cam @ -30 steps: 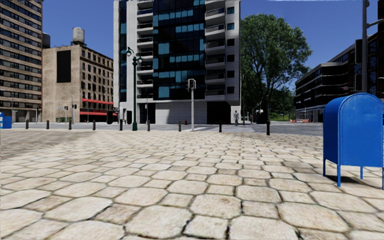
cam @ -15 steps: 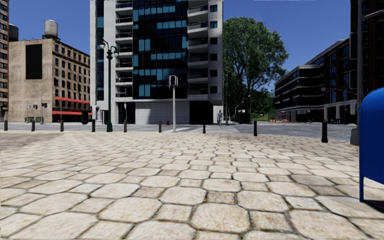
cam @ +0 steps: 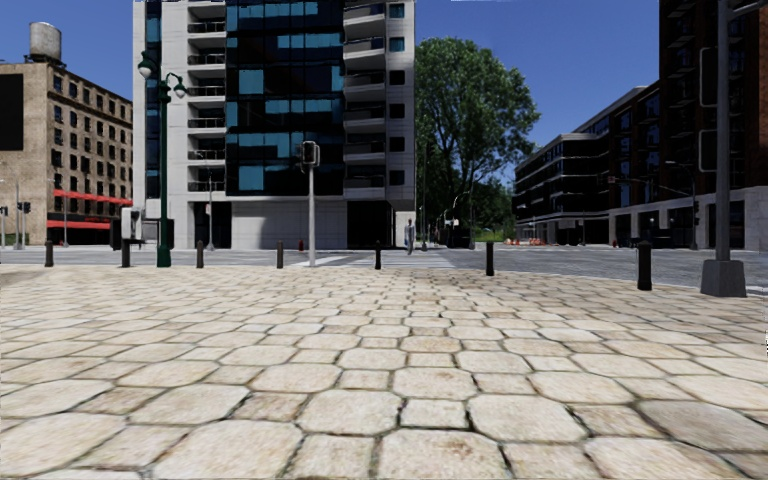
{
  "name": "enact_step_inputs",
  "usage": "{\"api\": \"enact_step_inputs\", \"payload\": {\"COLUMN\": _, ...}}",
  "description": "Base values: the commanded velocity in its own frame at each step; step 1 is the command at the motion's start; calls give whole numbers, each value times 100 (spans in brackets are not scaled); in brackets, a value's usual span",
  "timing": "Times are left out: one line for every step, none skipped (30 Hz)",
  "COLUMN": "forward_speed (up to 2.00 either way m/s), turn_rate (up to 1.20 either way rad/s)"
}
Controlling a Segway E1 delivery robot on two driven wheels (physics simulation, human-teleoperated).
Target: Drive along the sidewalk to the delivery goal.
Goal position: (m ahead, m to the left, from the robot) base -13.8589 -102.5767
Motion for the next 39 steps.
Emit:
{"api": "enact_step_inputs", "payload": {"forward_speed": 200, "turn_rate": -67}}
{"api": "enact_step_inputs", "payload": {"forward_speed": 194, "turn_rate": -68}}
{"api": "enact_step_inputs", "payload": {"forward_speed": 194, "turn_rate": -68}}
{"api": "enact_step_inputs", "payload": {"forward_speed": 175, "turn_rate": -68}}
{"api": "enact_step_inputs", "payload": {"forward_speed": 168, "turn_rate": -68}}
{"api": "enact_step_inputs", "payload": {"forward_speed": 166, "turn_rate": -67}}
{"api": "enact_step_inputs", "payload": {"forward_speed": 166, "turn_rate": -67}}
{"api": "enact_step_inputs", "payload": {"forward_speed": 165, "turn_rate": -64}}
{"api": "enact_step_inputs", "payload": {"forward_speed": 165, "turn_rate": -63}}
{"api": "enact_step_inputs", "payload": {"forward_speed": 165, "turn_rate": -63}}
{"api": "enact_step_inputs", "payload": {"forward_speed": 165, "turn_rate": -61}}
{"api": "enact_step_inputs", "payload": {"forward_speed": 165, "turn_rate": -59}}
{"api": "enact_step_inputs", "payload": {"forward_speed": 165, "turn_rate": -59}}
{"api": "enact_step_inputs", "payload": {"forward_speed": 165, "turn_rate": -58}}
{"api": "enact_step_inputs", "payload": {"forward_speed": 165, "turn_rate": -57}}
{"api": "enact_step_inputs", "payload": {"forward_speed": 165, "turn_rate": -49}}
{"api": "enact_step_inputs", "payload": {"forward_speed": 165, "turn_rate": -42}}
{"api": "enact_step_inputs", "payload": {"forward_speed": 165, "turn_rate": -42}}
{"api": "enact_step_inputs", "payload": {"forward_speed": 165, "turn_rate": -40}}
{"api": "enact_step_inputs", "payload": {"forward_speed": 165, "turn_rate": -40}}
{"api": "enact_step_inputs", "payload": {"forward_speed": 165, "turn_rate": -40}}
{"api": "enact_step_inputs", "payload": {"forward_speed": 165, "turn_rate": -40}}
{"api": "enact_step_inputs", "payload": {"forward_speed": 165, "turn_rate": -40}}
{"api": "enact_step_inputs", "payload": {"forward_speed": 165, "turn_rate": -40}}
{"api": "enact_step_inputs", "payload": {"forward_speed": 165, "turn_rate": -40}}
{"api": "enact_step_inputs", "payload": {"forward_speed": 165, "turn_rate": -40}}
{"api": "enact_step_inputs", "payload": {"forward_speed": 165, "turn_rate": -40}}
{"api": "enact_step_inputs", "payload": {"forward_speed": 164, "turn_rate": -40}}
{"api": "enact_step_inputs", "payload": {"forward_speed": 162, "turn_rate": -44}}
{"api": "enact_step_inputs", "payload": {"forward_speed": 162, "turn_rate": -44}}
{"api": "enact_step_inputs", "payload": {"forward_speed": 160, "turn_rate": -50}}
{"api": "enact_step_inputs", "payload": {"forward_speed": 156, "turn_rate": -53}}
{"api": "enact_step_inputs", "payload": {"forward_speed": 152, "turn_rate": -54}}
{"api": "enact_step_inputs", "payload": {"forward_speed": 151, "turn_rate": -54}}
{"api": "enact_step_inputs", "payload": {"forward_speed": 151, "turn_rate": -54}}
{"api": "enact_step_inputs", "payload": {"forward_speed": 150, "turn_rate": -54}}
{"api": "enact_step_inputs", "payload": {"forward_speed": 150, "turn_rate": -54}}
{"api": "enact_step_inputs", "payload": {"forward_speed": 150, "turn_rate": -54}}
{"api": "enact_step_inputs", "payload": {"forward_speed": 150, "turn_rate": -54}}
